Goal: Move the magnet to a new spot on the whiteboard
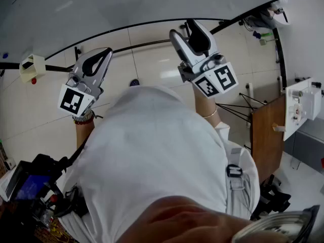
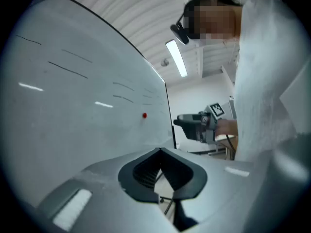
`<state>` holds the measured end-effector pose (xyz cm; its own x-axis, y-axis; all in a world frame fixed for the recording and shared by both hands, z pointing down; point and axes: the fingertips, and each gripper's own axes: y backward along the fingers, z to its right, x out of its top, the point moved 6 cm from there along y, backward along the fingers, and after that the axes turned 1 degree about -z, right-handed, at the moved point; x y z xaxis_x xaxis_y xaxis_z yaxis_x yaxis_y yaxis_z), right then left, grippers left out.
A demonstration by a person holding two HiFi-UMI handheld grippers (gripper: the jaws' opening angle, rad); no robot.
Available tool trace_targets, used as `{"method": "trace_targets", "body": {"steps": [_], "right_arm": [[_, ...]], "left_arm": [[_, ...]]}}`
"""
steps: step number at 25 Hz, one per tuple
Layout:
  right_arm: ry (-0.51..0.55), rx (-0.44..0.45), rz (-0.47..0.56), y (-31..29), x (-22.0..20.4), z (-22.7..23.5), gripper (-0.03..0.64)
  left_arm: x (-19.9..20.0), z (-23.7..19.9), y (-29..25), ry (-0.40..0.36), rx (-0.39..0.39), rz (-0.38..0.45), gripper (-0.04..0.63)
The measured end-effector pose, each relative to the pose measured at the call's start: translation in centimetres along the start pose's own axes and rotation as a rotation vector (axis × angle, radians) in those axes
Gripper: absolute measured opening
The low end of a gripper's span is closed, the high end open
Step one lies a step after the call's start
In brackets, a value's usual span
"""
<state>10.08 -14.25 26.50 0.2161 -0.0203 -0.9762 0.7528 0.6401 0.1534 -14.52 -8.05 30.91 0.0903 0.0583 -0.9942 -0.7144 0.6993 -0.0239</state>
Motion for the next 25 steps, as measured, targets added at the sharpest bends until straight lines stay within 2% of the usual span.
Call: {"method": "trace_targets", "body": {"steps": [2, 4, 7, 9, 12, 15, 16, 20, 25], "right_arm": [[-0.003, -0.043, 0.001, -1.1, -0.6, 0.6, 0.249], [0.008, -0.107, 0.006, -1.9, -0.7, 1.4, 0.247], [0.026, -0.213, 0.032, -2.9, 0.4, 2.9, 0.224], [0.076, -0.238, 0.033, -3.6, 1.7, 3.6, 0.206], [0.201, -0.256, -0.003, -5.2, 3.5, 4.7, 0.206], [0.254, -0.255, -0.001, -7.7, 4.5, 5.6, 0.204], [0.266, -0.258, -0.001, -8.4, 4.8, 5.9, 0.202], [0.337, -0.285, 0.001, -10.2, 5.5, 6.9, 0.178], [0.381, -0.255, 0.006, -12.0, 5.0, 6.9, 0.17]], "left_arm": [[-1.1, -0.4, -0.2, 0.0, -0.025, -0.058, 0.006], [-2.2, -1.8, 0.0, 0.057, -0.018, -0.072, 0.006], [-2.9, -5.1, 0.6, 0.22, 0.035, 0.008, 0.006], [-3.0, -6.3, 0.4, 0.255, 0.055, 0.029, 0.006], [-2.8, -6.7, -1.1, 0.246, 0.071, 0.016, 0.006], [-2.2, -7.2, -2.6, 0.271, 0.089, 0.004, 0.006], [-2.0, -7.1, -3.0, 0.257, 0.084, -0.016, 0.006], [-1.3, -6.0, -4.9, 0.102, 0.042, -0.106, 0.006], [-2.6, -6.2, -5.6, 0.071, 0.048, -0.162, 0.006]]}}
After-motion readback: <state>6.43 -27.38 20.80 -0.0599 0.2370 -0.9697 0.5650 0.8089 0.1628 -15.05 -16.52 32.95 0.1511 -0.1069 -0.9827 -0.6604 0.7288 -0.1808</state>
